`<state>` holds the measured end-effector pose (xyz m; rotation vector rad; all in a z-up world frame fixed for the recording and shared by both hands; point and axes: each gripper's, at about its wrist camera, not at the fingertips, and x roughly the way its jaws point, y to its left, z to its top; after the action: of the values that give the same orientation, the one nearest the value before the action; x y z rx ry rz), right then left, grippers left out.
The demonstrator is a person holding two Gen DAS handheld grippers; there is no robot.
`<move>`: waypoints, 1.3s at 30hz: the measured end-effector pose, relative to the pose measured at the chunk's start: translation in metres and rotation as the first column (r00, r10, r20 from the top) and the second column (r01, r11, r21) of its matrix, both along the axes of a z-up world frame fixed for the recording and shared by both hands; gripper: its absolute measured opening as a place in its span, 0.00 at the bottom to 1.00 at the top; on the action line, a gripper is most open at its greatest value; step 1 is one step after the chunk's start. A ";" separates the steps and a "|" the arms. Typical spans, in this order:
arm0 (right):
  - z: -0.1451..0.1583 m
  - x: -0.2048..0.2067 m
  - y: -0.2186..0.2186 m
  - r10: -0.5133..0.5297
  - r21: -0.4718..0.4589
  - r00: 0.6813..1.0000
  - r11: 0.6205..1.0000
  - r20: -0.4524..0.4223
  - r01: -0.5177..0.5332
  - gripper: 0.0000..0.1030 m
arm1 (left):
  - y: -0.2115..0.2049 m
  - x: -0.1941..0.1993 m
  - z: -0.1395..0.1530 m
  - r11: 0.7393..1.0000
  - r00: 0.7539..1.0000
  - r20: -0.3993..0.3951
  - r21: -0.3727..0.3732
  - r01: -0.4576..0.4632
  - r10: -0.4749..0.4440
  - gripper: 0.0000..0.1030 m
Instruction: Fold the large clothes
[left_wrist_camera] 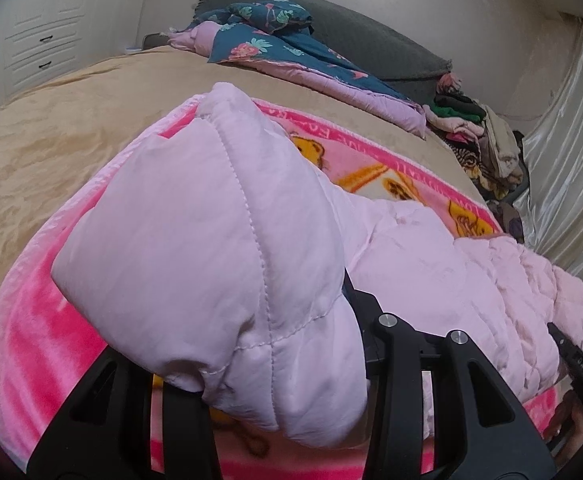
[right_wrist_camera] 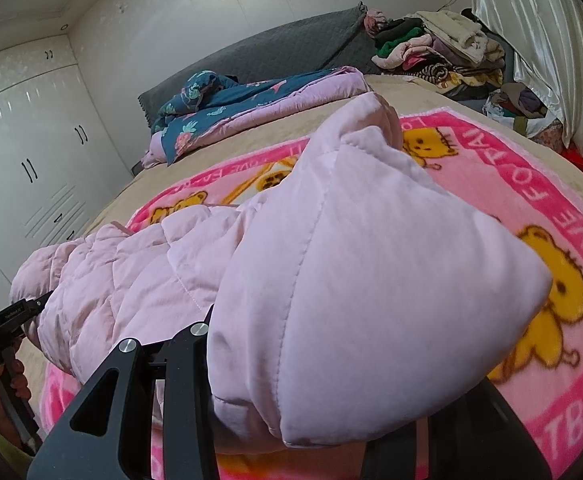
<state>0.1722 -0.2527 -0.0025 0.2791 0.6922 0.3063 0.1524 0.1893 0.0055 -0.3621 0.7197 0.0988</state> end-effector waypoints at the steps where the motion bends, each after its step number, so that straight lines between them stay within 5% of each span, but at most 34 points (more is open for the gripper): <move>1: -0.002 -0.003 -0.001 0.000 0.002 1.000 1.000 -0.006 0.000 0.36 | -0.001 -0.003 -0.001 1.000 1.000 -0.003 0.006 0.003 -0.003 0.32; 12: -0.030 -0.029 -0.011 -0.006 0.042 0.999 0.999 -0.052 0.008 0.41 | 0.003 -0.027 -0.030 1.000 0.999 -0.050 0.020 0.013 -0.012 0.37; 21: -0.055 -0.039 -0.028 -0.033 0.115 0.987 0.992 -0.158 0.052 0.71 | 0.008 -0.036 -0.044 1.000 0.997 -0.079 0.008 0.013 -0.012 0.50; 27: -0.056 -0.057 -0.038 -0.050 0.109 0.984 0.992 -0.172 0.070 0.85 | 0.017 -0.046 -0.046 1.000 0.994 -0.107 -0.025 0.001 -0.003 0.69; 34: -0.024 -0.096 -0.055 -0.166 0.013 0.983 0.986 -0.081 0.168 0.95 | 0.021 -0.078 -0.023 0.999 0.997 -0.073 -0.034 0.001 -0.003 0.85; 39: 0.010 -0.122 -0.060 -0.188 -0.035 0.982 0.981 0.024 0.189 0.96 | 0.013 -0.100 0.013 0.999 1.000 0.016 0.047 -0.014 0.014 0.91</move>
<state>0.0499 -0.3129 0.0080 0.3031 0.6452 0.1148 0.0522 0.2027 0.0189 -0.3221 0.6982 0.1261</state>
